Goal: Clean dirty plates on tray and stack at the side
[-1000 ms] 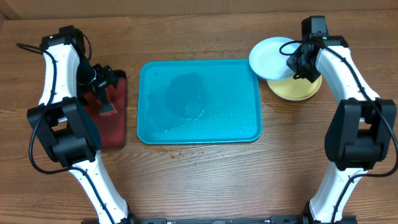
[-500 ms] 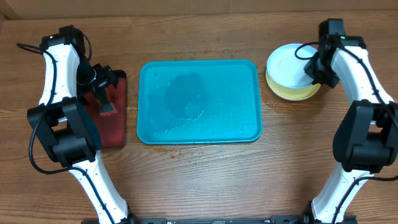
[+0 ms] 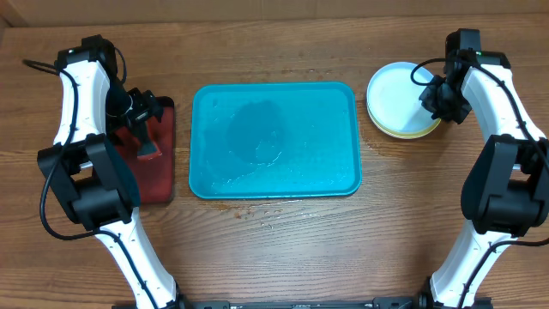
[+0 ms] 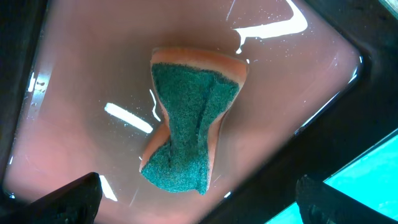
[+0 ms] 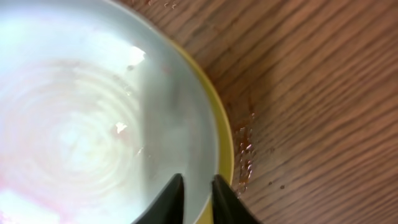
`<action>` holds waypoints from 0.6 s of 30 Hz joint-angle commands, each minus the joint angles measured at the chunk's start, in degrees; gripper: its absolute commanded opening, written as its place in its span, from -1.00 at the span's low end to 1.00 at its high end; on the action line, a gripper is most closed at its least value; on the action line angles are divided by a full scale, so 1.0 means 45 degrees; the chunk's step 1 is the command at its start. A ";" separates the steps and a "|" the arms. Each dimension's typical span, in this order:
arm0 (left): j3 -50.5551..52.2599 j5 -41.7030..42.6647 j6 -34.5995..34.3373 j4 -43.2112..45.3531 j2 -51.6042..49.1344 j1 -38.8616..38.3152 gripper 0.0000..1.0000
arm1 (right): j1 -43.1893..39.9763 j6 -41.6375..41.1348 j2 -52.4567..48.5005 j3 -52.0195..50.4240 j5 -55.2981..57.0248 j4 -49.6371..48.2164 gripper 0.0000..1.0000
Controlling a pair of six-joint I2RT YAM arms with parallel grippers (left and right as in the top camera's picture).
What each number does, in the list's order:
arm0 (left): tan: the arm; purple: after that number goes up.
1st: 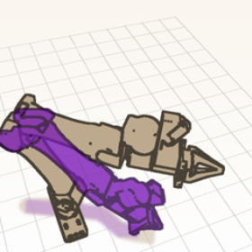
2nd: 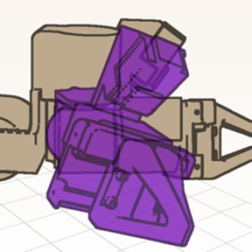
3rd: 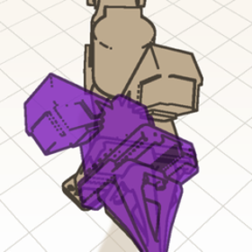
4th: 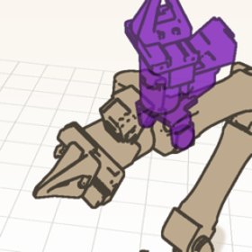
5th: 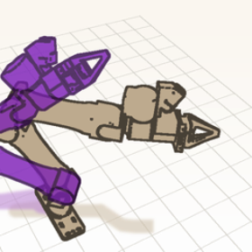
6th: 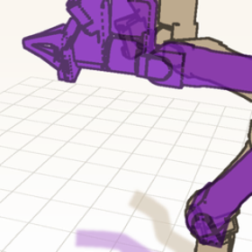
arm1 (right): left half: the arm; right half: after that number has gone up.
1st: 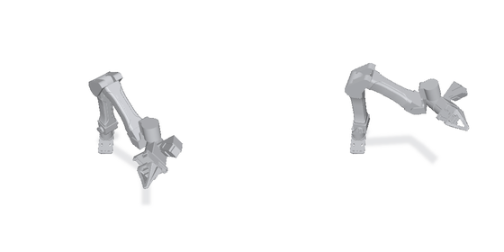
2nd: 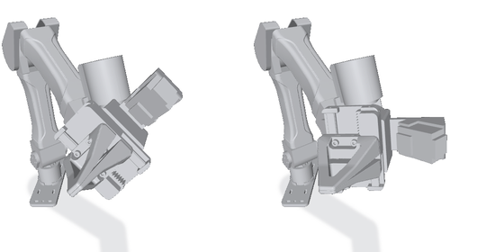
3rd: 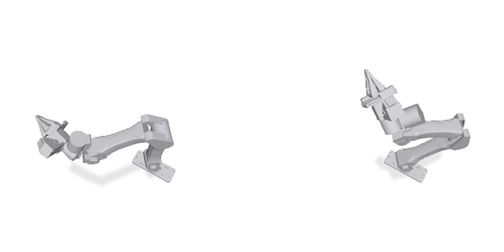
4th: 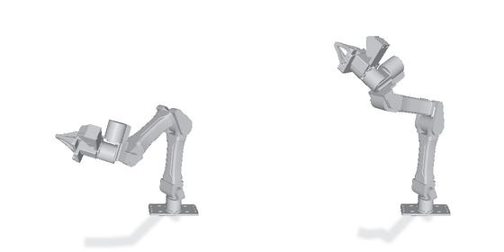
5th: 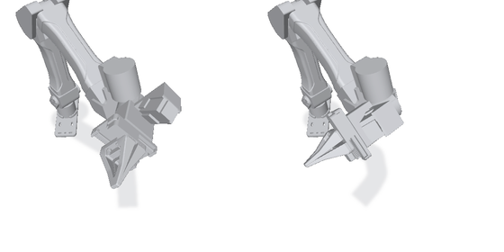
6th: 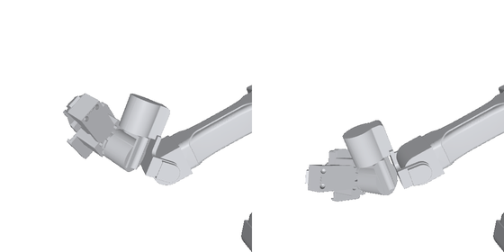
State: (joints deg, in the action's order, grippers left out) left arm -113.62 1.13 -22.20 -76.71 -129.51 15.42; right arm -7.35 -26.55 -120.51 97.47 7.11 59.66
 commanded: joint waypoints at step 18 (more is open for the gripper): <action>-0.0238 0.0087 -0.0029 0.0068 0.0092 -0.0015 1.00 | 0.0345 0.1413 0.2448 0.0019 -0.1744 0.1928 -0.17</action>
State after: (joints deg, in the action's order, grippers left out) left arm -113.62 1.13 -22.20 -76.64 -129.51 15.42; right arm -6.68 -23.83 -114.80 97.38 3.44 68.05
